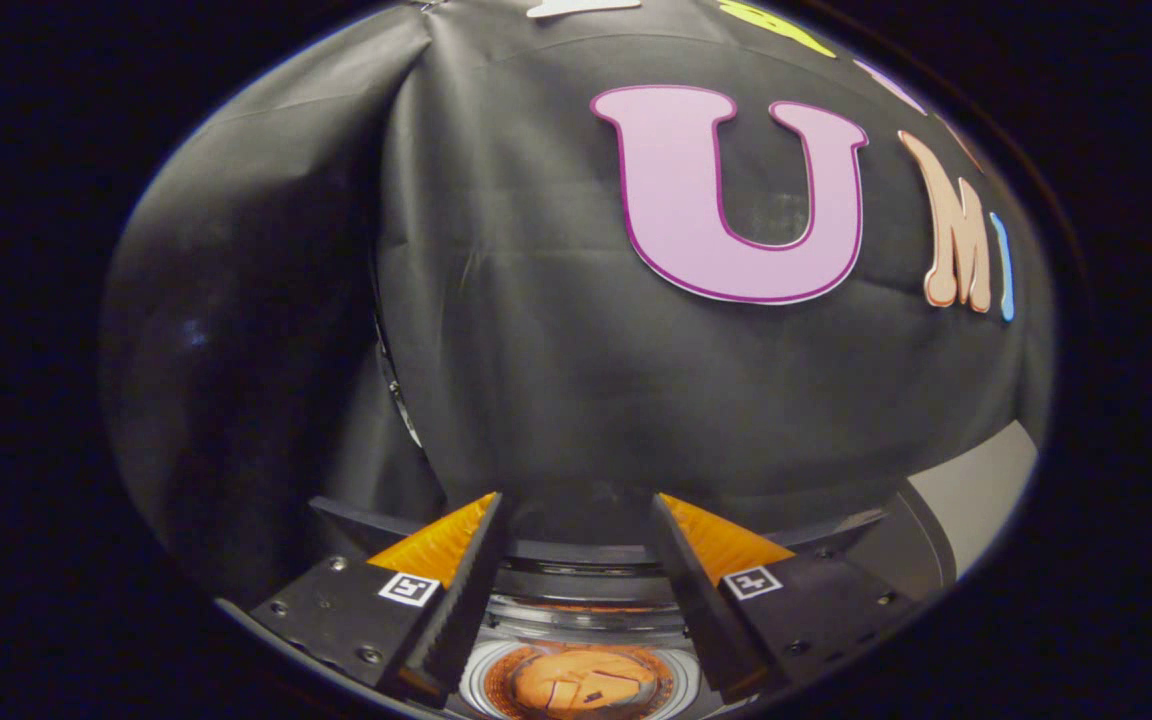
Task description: Put the clothes into the washing machine and then close the washing machine lid.
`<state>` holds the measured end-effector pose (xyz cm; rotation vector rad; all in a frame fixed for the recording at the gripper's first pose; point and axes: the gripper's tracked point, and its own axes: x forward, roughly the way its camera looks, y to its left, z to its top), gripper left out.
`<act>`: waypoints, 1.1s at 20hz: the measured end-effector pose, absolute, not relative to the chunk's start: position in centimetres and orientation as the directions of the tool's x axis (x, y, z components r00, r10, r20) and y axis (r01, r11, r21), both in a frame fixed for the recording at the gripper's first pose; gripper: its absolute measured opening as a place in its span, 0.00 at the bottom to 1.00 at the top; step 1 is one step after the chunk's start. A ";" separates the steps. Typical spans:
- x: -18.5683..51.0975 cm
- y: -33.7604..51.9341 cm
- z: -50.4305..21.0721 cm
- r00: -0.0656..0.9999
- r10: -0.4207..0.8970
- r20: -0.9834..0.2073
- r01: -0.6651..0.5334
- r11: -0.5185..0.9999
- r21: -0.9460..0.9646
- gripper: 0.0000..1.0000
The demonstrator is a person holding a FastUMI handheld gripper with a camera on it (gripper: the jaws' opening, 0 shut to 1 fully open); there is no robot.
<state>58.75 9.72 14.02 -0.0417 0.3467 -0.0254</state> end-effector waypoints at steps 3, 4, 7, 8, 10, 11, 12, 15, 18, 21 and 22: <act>58.2 9.8 13.9 0.936 -0.030 -0.351 0.014 0.999 -0.049 0.85; 58.1 9.8 13.9 0.936 -0.032 -0.351 0.016 0.999 -0.047 0.85; 56.7 10.0 13.7 0.934 -0.025 -0.356 0.008 0.999 -0.049 0.85; 56.0 10.1 13.6 0.933 -0.022 -0.360 0.007 0.999 -0.043 0.85; 55.2 10.4 13.5 0.932 -0.016 -0.361 0.001 0.999 -0.043 0.85; 54.9 10.4 13.3 0.932 -0.011 -0.362 -0.004 0.999 -0.040 0.85; 54.5 10.4 13.3 0.933 -0.002 -0.360 -0.010 0.999 -0.031 0.85; 53.2 10.7 12.8 0.928 0.016 -0.373 -0.025 0.999 -0.021 0.85; 52.1 10.9 12.1 0.925 0.018 -0.381 -0.027 1.000 -0.017 0.85; 50.9 11.5 11.4 0.919 0.038 -0.393 -0.041 0.999 0.000 0.83; 50.6 11.7 11.1 0.913 0.041 -0.406 -0.045 0.999 0.000 0.82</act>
